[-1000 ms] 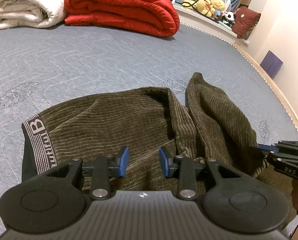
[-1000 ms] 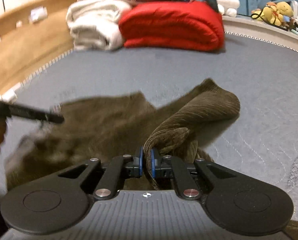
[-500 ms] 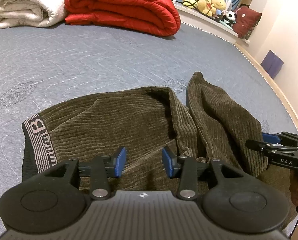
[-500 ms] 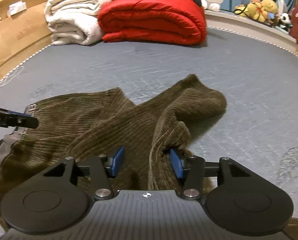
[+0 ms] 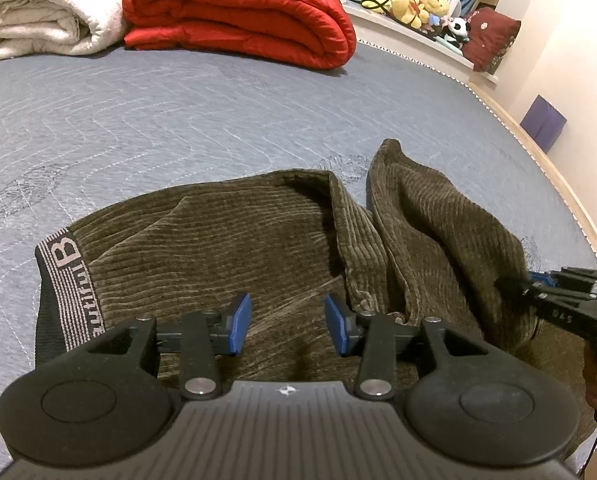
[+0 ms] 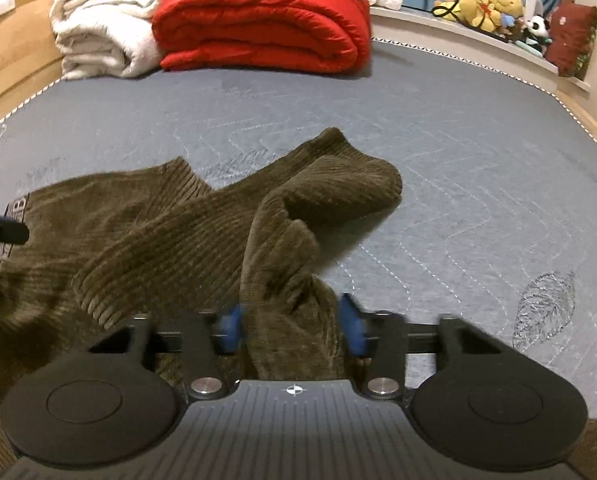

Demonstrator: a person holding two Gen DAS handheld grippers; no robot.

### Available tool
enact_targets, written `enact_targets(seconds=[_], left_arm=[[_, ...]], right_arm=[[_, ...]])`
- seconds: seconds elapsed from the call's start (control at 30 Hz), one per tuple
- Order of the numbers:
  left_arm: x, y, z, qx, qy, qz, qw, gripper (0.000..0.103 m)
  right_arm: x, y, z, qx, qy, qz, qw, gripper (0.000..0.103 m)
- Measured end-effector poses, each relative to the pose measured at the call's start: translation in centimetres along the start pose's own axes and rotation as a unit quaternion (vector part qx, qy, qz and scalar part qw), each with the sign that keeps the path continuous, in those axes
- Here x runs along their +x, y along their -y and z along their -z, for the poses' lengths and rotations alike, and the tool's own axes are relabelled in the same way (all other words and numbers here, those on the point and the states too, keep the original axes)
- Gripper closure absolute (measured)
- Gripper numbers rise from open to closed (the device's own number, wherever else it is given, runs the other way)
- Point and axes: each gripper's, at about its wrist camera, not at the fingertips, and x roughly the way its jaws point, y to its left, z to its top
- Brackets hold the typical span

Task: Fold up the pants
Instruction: 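Pull the held pant leg cuff away from the waistband with the right gripper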

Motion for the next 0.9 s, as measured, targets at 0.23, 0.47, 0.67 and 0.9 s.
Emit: enact_targets(seconds=[0.23, 0.47, 0.67, 0.9], left_arm=[[0.5, 0.0, 0.0, -0.002, -0.007, 0.002, 1.0, 0.057], [0.7, -0.4, -0.3, -0.017, -0.01, 0.006, 0.9998, 0.057], [1.1, -0.7, -0.4, -0.024, -0.015, 0.006, 0.9996, 0.057], [1.9, 0.0, -0.4, -0.027, -0.025, 0.005, 0.9993, 0.057]], right_arm=[[-5.5, -1.5, -0.3, -0.066, 0.078, -0.056, 0.993, 0.096], [-7.2, -2.3, 3.4, -0.151, 0.027, -0.209, 0.966, 0.095], [-5.8, 0.9, 3.6, -0.063, 0.012, -0.217, 0.974, 0.081], [-3.0, 6.8, 2.9, 0.162, 0.022, -0.216, 0.963, 0.034]])
